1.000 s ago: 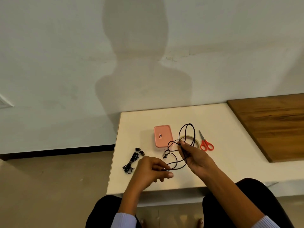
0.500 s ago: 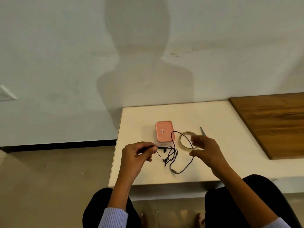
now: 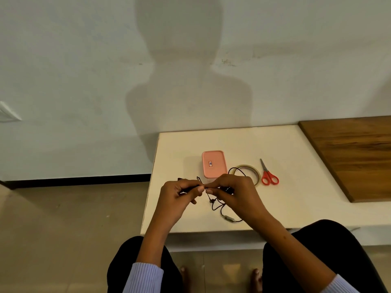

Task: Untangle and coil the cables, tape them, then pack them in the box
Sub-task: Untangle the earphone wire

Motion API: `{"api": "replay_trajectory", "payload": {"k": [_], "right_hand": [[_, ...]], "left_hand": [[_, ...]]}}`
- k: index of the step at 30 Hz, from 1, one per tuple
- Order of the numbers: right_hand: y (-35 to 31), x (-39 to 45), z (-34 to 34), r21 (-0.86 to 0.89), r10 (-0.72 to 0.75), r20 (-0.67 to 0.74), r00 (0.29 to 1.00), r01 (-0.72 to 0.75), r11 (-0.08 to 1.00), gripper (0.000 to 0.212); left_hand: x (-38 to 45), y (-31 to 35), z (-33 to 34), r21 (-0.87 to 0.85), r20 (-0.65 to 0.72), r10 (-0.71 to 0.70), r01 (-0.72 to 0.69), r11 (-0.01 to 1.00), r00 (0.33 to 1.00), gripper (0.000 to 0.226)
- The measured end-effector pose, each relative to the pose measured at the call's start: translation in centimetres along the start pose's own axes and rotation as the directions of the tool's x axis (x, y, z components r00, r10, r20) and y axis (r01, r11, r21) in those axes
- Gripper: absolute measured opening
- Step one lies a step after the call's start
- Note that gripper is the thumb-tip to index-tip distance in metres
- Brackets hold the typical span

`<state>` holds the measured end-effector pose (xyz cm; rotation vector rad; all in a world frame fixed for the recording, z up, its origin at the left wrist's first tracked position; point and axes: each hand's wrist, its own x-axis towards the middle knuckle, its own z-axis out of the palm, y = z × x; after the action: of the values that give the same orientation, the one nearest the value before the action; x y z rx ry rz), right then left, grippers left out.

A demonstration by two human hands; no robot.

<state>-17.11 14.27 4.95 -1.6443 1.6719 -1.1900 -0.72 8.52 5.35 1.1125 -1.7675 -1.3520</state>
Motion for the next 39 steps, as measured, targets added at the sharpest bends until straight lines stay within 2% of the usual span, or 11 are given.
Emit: {"api": "replay_trajectory", "payload": {"k": [6, 11, 14, 16, 21, 24, 27, 30, 32, 35, 39], "right_hand": [[1.0, 0.6, -1.7, -0.092, 0.018, 0.056, 0.998, -0.013, 0.996, 0.010], [2.6, 0.7, -4.0, -0.149, 0.047, -0.012, 0.999, -0.048, 0.988, 0.010], [3.3, 0.7, -4.5, -0.112, 0.060, -0.035, 0.998, -0.064, 0.992, 0.009], [3.4, 0.6, -4.5, -0.101, 0.062, -0.050, 0.997, -0.067, 0.993, 0.008], [3.5, 0.5, -4.6, -0.134, 0.051, -0.115, 0.992, -0.066, 0.989, 0.011], [3.2, 0.7, -3.8, -0.227, 0.015, -0.087, 0.996, -0.035, 0.973, 0.007], [2.8, 0.8, -2.7, -0.277, -0.011, -0.026, 1.000, 0.003, 0.961, 0.002], [2.5, 0.8, -1.9, -0.310, -0.020, 0.017, 1.000, 0.024, 0.950, 0.005], [2.4, 0.8, -1.5, -0.300, -0.028, 0.039, 0.999, 0.038, 0.953, 0.007], [2.5, 0.8, -1.4, -0.279, -0.003, 0.053, 0.999, 0.017, 0.960, 0.009], [3.0, 0.6, -1.7, -0.228, 0.048, 0.070, 0.996, -0.031, 0.973, 0.011]], "left_hand": [[-0.1, -0.3, -1.2, -0.008, -0.100, -0.049, 0.049, 0.999, 0.994, 0.010], [0.1, -1.2, -2.3, -0.061, -0.228, -0.118, 0.107, 0.992, 0.967, 0.024], [0.2, -1.5, -2.5, -0.045, -0.284, -0.131, 0.124, 0.991, 0.950, 0.012], [0.2, -1.9, -2.5, -0.017, -0.312, -0.124, 0.125, 0.992, 0.942, 0.012], [0.3, -2.5, -0.9, 0.195, -0.277, -0.049, 0.106, 0.975, 0.960, 0.029], [0.4, -2.0, 0.4, 0.318, -0.241, 0.007, 0.072, 0.945, 0.971, 0.046], [0.1, -1.2, 2.1, 0.262, -0.136, 0.108, -0.070, 0.962, 0.985, 0.056], [0.1, -0.4, 3.4, 0.188, -0.048, 0.186, -0.174, 0.967, 0.981, 0.047], [0.3, -0.3, 3.8, 0.177, -0.037, 0.217, -0.207, 0.962, 0.976, 0.038], [0.7, -0.8, 4.0, 0.152, -0.065, 0.188, -0.177, 0.972, 0.980, 0.026], [1.0, -1.1, 3.8, 0.105, -0.052, 0.113, -0.107, 0.989, 0.992, 0.022]]}}
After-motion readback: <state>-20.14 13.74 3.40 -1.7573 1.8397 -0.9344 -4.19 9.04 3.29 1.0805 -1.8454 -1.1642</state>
